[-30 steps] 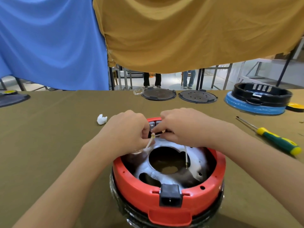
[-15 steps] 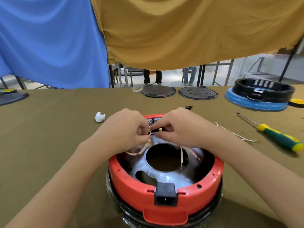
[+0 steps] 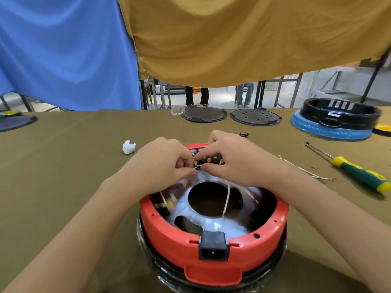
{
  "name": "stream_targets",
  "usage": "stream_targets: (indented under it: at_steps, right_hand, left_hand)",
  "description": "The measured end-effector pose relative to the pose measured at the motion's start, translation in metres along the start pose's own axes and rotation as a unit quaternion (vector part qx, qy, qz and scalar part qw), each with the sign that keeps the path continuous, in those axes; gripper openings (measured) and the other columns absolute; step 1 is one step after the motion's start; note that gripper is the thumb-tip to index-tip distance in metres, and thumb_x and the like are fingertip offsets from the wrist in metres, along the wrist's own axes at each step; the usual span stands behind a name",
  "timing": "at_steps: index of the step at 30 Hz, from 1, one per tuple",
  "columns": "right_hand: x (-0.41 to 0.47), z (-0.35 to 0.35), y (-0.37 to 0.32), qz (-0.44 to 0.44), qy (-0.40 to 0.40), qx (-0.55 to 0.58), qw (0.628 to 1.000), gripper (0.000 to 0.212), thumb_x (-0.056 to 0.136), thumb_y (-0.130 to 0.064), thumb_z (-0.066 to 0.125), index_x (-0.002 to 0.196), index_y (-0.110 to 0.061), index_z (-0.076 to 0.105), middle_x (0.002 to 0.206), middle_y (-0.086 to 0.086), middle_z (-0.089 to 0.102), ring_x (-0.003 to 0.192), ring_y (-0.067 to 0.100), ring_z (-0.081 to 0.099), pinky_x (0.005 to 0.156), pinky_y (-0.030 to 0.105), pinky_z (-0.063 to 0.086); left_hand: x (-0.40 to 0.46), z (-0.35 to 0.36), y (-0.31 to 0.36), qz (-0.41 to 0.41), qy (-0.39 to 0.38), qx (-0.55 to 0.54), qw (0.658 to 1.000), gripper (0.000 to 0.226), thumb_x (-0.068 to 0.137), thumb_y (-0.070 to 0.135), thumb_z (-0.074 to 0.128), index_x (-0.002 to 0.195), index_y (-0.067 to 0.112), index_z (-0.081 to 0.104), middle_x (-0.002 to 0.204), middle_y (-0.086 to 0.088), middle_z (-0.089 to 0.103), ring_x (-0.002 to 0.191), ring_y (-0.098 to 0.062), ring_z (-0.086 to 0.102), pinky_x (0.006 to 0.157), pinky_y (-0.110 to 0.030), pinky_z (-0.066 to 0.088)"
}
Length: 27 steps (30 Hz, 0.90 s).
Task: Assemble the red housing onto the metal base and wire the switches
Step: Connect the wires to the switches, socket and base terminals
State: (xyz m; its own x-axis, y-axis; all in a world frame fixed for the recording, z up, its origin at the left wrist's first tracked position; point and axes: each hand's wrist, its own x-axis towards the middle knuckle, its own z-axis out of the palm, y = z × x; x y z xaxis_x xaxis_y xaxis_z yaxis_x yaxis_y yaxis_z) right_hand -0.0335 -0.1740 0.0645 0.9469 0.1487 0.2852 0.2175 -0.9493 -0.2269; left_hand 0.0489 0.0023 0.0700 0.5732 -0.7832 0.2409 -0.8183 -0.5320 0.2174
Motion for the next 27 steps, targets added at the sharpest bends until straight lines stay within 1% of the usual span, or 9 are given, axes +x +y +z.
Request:
stream_targets:
  at_steps: [6,11,14,16,18,21,23,26,27]
  right_hand:
    - [0.0015,0.0025,0.0027,0.019,-0.024,-0.01,0.999,0.023,0.096,-0.037,0.057,0.114,-0.04,0.071,0.087,-0.015,0.045,0.081,0.007,0.05,0.07,0.028,0.036]
    - [0.003,0.0021,0.0015,0.013,-0.032,-0.035,0.999,0.025,0.097,-0.037,0.056,0.116,-0.039,0.071,0.073,-0.021,0.046,0.084,0.01,0.054,0.072,0.028,0.042]
    - [0.0033,0.0026,0.0003,0.01,-0.036,-0.057,0.998,0.025,0.097,-0.039,0.056,0.117,-0.042,0.07,0.08,-0.017,0.05,0.089,0.016,0.058,0.073,0.031,0.045]
    - [0.0039,0.0029,0.0003,0.008,-0.032,-0.069,0.997,0.025,0.097,-0.039,0.056,0.117,-0.042,0.07,0.085,-0.015,0.052,0.09,0.017,0.059,0.072,0.03,0.044]
    - [0.0052,0.0029,-0.0006,0.006,-0.028,-0.08,0.996,0.024,0.097,-0.039,0.056,0.116,-0.043,0.07,0.086,-0.014,0.053,0.089,0.018,0.06,0.07,0.031,0.045]
    - [0.0069,0.0021,-0.0016,0.003,-0.028,-0.09,0.996,0.024,0.096,-0.038,0.057,0.116,-0.043,0.07,0.088,-0.012,0.06,0.088,0.019,0.06,0.071,0.033,0.049]
    - [0.008,0.0019,-0.0024,0.005,-0.034,-0.092,0.995,0.023,0.095,-0.037,0.058,0.114,-0.042,0.072,0.093,-0.008,0.067,0.088,0.02,0.062,0.075,0.037,0.052]
    - [0.0093,0.0021,-0.0032,0.004,-0.036,-0.094,0.995,0.022,0.095,-0.036,0.058,0.109,-0.041,0.073,0.091,-0.006,0.068,0.086,0.021,0.062,0.074,0.039,0.054]
    - [0.0094,0.0023,-0.0035,0.003,-0.037,-0.094,0.995,0.022,0.095,-0.035,0.058,0.109,-0.041,0.073,0.091,-0.006,0.068,0.086,0.021,0.062,0.074,0.039,0.054]
  left_hand:
    - [-0.0008,0.0012,-0.0017,-0.009,-0.001,-0.006,1.0,0.018,0.081,0.032,0.075,0.065,0.026,0.068,0.052,0.017,0.063,0.054,0.004,0.057,0.063,-0.026,0.051]
    - [0.0003,0.0018,-0.0022,-0.002,0.01,0.015,1.0,0.021,0.081,0.032,0.075,0.062,0.028,0.067,0.054,0.016,0.06,0.06,0.001,0.051,0.058,-0.017,0.035]
    - [0.0011,0.0035,-0.0033,0.0,0.021,0.011,1.0,0.026,0.082,0.033,0.075,0.059,0.029,0.063,0.055,0.015,0.058,0.067,-0.001,0.046,0.064,-0.025,0.042]
    - [0.0009,0.0039,-0.0039,0.003,0.024,0.02,1.0,0.027,0.082,0.037,0.075,0.059,0.03,0.064,0.062,0.011,0.058,0.074,-0.006,0.042,0.072,-0.032,0.045]
    - [0.0013,0.0045,-0.0039,0.003,0.032,0.029,0.999,0.024,0.08,0.041,0.077,0.061,0.029,0.068,0.075,0.008,0.056,0.084,-0.012,0.038,0.075,-0.032,0.042]
    - [0.0005,0.0058,-0.0038,-0.017,0.046,0.027,0.998,0.025,0.078,0.044,0.08,0.06,0.033,0.065,0.09,0.014,0.043,0.092,-0.008,0.03,0.068,-0.017,0.029]
    - [0.0006,0.0067,-0.0047,-0.03,0.036,0.01,0.999,0.028,0.078,0.041,0.08,0.058,0.033,0.062,0.102,0.015,0.042,0.098,-0.006,0.034,0.07,-0.013,0.028]
    - [0.0006,0.0062,-0.0061,-0.053,0.01,-0.016,0.998,0.024,0.081,0.036,0.079,0.062,0.027,0.069,0.115,0.014,0.043,0.097,-0.004,0.048,0.087,-0.028,0.042]
    - [0.001,0.0063,-0.0065,-0.057,0.007,-0.013,0.998,0.022,0.081,0.036,0.079,0.064,0.026,0.071,0.116,0.014,0.045,0.096,-0.003,0.05,0.088,-0.031,0.045]
